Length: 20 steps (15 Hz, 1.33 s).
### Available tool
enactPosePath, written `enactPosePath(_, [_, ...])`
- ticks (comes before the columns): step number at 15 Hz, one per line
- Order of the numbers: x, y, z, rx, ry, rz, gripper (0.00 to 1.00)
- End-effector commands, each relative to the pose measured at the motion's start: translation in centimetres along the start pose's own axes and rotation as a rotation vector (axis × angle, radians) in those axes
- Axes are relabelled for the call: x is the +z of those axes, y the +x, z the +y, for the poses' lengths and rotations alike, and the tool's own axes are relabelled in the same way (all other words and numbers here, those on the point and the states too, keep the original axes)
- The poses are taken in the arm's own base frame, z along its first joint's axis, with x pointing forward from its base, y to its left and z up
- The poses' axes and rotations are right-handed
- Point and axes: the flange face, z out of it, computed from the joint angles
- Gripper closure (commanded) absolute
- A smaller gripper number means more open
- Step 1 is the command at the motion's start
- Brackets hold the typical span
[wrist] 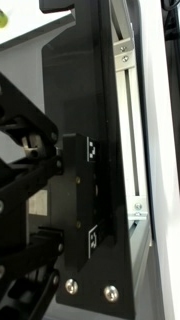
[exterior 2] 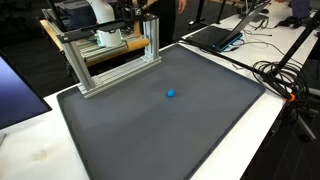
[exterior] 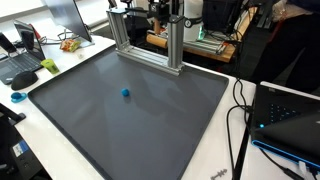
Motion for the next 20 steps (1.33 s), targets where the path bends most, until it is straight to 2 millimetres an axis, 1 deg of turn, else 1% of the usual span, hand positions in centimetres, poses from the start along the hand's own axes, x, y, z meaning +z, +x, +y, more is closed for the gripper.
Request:
enactPosePath(1, [-0.7, 2.0, -1.6, 0.042, 0.017, 0.027, 0.78])
enactPosePath(5, [-1.3, 4.1, -2.7, 0.065, 0.015, 0.051, 0.78])
enactPosePath(8, [-1.9, 6.3, -3.8, 0.099, 0.009, 0.035, 0.78])
enactPosePath(12, [-2.9, 10.5, -5.9, 0.136, 0.011, 0.070, 0.78])
enactPosePath(14, [-3.0, 12.8, -6.5, 0.153, 0.003, 0.077, 0.78])
enactPosePath(17, [-2.5, 16.2, -6.8, 0.193, -0.011, 0.093, 0.78])
enactPosePath(19, [-1.7, 18.4, -6.4, 0.221, -0.030, 0.107, 0.78])
enactPosePath(20, [-1.8, 15.7, -6.5, 0.188, -0.013, 0.084, 0.53])
